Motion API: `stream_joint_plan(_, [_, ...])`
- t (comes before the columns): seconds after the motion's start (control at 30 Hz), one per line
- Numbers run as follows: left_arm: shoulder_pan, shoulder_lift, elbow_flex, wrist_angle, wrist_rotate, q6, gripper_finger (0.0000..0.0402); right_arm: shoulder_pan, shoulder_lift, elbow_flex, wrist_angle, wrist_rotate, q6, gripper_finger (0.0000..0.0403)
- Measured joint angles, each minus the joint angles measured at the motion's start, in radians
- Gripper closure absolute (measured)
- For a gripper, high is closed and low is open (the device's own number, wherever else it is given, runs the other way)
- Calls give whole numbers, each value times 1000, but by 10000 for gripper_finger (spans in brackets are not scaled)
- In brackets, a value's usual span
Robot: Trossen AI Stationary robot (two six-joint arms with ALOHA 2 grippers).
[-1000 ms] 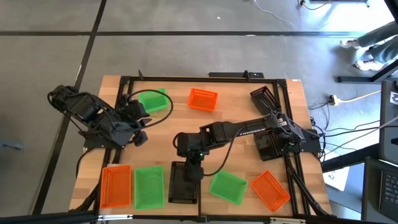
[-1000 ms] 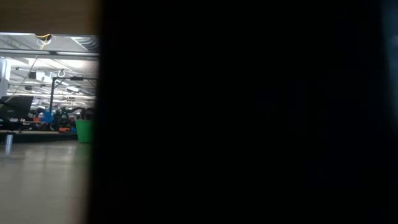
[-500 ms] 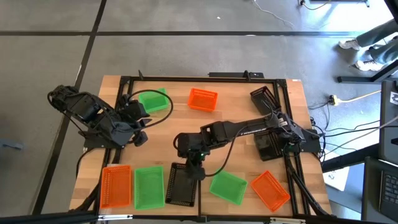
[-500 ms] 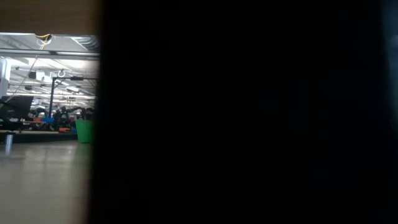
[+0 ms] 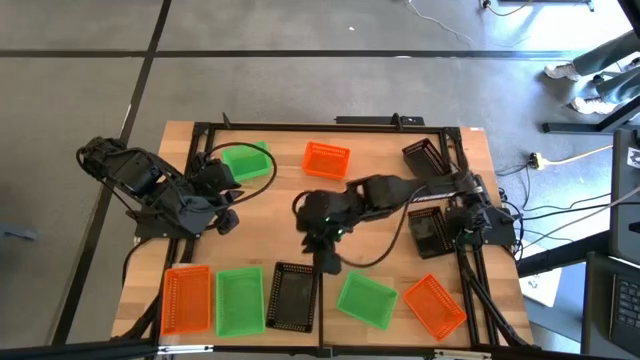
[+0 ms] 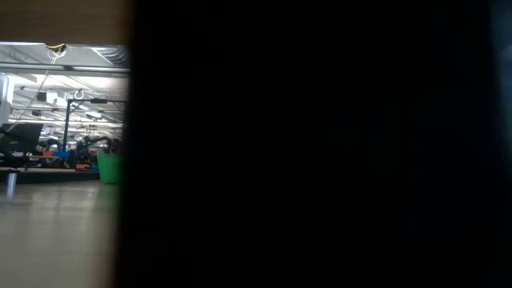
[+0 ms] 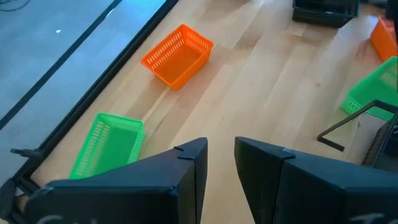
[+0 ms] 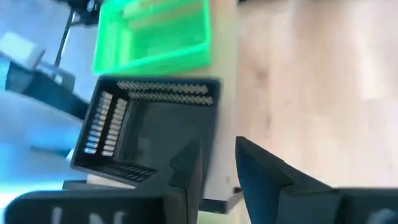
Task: Stack baskets on shelf by color
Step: Stack the top green basket on top of the other green basket on the shelf
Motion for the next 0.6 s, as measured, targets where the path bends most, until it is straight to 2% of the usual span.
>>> stream_joint_plan(0.23, [30,0,0,0,-28,-63,329,-78,-58,1,-146,166,-27,309])
stream_joint_plan(0.37, [61,0,0,0,-28,-86,329,-148,-53,-1,-261,177,-75,309])
stream_joint_plan(0.6, [108,0,0,0,-16,-112,329,-287,-49,-95,-282,174,-202,309])
